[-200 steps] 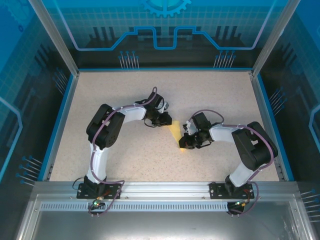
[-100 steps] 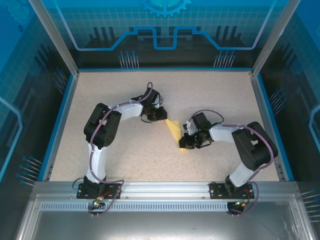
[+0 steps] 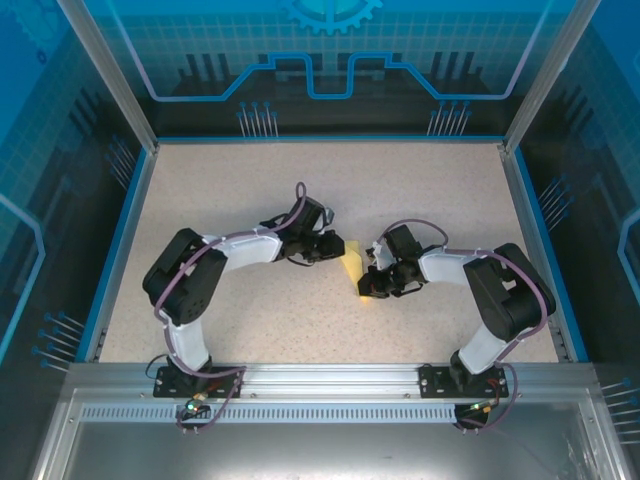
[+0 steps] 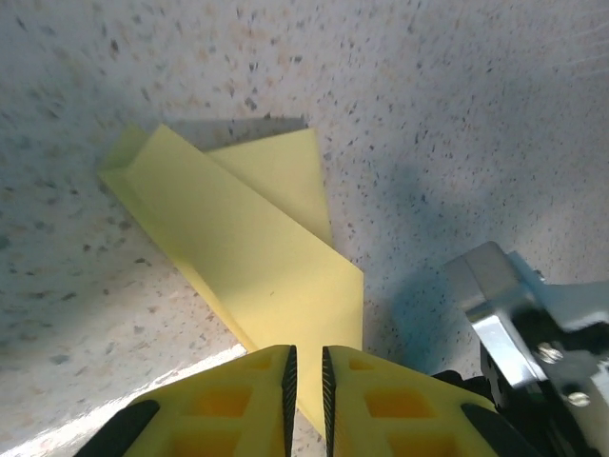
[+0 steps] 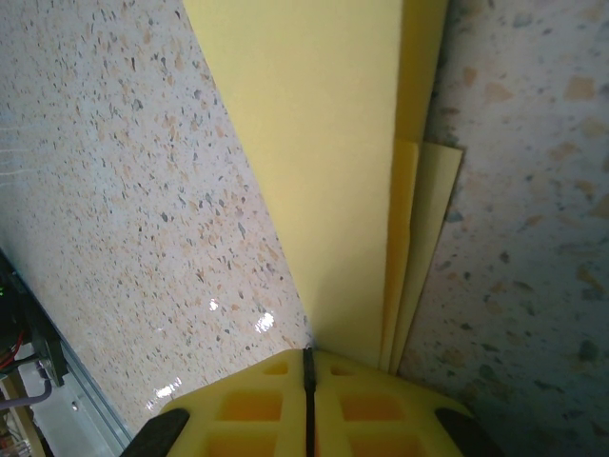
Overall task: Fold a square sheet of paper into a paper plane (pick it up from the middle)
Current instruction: Fold the wing for the fifth time at the center of the table.
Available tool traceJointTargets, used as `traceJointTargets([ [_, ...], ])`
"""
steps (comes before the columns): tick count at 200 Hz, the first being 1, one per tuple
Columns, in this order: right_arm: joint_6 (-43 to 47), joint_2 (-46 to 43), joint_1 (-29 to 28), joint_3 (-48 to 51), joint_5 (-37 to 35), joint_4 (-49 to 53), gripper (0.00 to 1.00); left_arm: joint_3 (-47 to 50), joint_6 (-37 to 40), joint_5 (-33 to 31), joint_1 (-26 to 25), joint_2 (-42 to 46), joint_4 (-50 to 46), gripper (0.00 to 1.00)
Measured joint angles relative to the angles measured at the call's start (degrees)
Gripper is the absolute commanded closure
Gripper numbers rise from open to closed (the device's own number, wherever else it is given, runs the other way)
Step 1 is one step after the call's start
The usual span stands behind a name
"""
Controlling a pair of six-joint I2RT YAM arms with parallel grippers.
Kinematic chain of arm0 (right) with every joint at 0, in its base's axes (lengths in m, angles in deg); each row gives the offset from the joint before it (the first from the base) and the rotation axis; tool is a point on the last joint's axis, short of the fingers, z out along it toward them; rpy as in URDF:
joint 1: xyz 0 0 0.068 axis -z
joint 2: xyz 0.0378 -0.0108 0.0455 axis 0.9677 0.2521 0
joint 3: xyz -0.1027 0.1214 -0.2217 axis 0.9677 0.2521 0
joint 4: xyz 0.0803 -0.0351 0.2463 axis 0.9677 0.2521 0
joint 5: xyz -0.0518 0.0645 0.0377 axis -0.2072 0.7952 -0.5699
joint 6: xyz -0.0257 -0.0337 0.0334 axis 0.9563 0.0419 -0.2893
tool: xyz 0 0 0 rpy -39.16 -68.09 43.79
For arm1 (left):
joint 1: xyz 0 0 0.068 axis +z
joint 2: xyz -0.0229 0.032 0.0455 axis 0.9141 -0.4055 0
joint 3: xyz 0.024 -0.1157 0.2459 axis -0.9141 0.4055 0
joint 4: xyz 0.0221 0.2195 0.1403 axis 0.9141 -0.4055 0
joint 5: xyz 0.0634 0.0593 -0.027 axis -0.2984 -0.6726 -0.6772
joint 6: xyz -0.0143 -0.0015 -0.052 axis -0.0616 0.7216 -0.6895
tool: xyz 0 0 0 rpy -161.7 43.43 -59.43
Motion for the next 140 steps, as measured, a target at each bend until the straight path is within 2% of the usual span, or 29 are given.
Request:
traceJointTargets([
  [72, 0.00, 0.13, 0.00, -0.28, -0.02, 0.44, 0.92, -2.45, -1.81, 4.15, -3.45, -7.19, 3.23, 0.83],
  [140, -0.02, 0.44, 0.00, -0.55, 0.02, 0.87, 0.92, -9.25, 0.26, 2.67, -3.32, -10.99, -6.78, 0.83],
])
